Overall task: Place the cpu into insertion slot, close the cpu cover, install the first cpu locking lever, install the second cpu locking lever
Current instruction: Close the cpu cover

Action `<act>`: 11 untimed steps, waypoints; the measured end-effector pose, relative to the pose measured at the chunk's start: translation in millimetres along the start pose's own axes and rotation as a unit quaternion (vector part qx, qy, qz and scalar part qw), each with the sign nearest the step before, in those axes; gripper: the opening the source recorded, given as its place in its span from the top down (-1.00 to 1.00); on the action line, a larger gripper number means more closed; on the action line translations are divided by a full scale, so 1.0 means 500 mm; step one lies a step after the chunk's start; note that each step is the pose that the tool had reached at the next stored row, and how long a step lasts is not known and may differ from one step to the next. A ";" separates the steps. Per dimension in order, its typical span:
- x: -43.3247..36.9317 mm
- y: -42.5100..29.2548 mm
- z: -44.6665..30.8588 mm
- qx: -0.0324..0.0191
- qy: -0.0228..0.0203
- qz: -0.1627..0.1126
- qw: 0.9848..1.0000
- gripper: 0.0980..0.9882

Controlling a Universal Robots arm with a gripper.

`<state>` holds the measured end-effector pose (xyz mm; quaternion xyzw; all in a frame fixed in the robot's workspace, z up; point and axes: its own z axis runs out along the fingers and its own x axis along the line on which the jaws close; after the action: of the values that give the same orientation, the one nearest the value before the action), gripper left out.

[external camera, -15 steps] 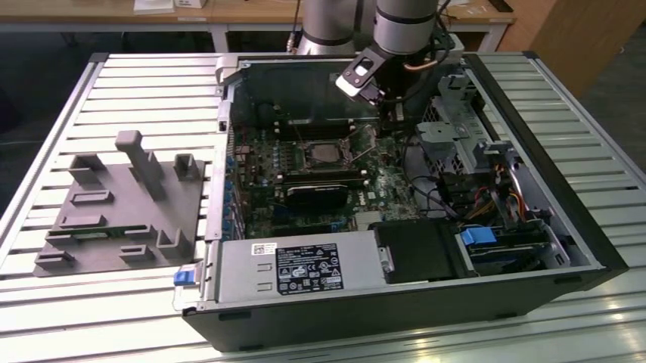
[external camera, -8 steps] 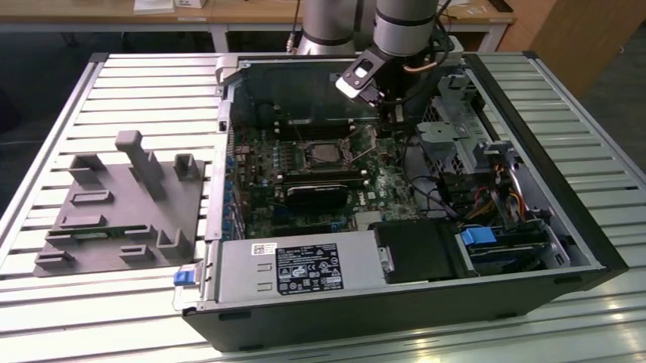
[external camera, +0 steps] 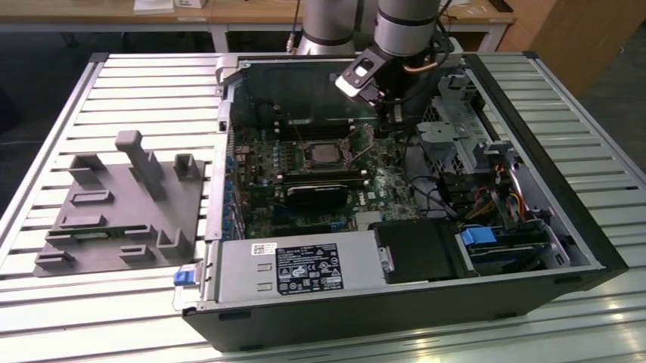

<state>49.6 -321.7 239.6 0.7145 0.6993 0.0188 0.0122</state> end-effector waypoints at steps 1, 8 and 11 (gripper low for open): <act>0.000 0.000 0.000 0.002 0.000 0.000 1.000 0.98; 0.000 0.000 0.000 0.003 0.000 0.000 1.000 0.98; 0.000 -0.006 0.000 0.003 0.000 0.000 1.000 0.98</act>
<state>46.4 -321.6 239.5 0.7145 0.6994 0.0167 0.0101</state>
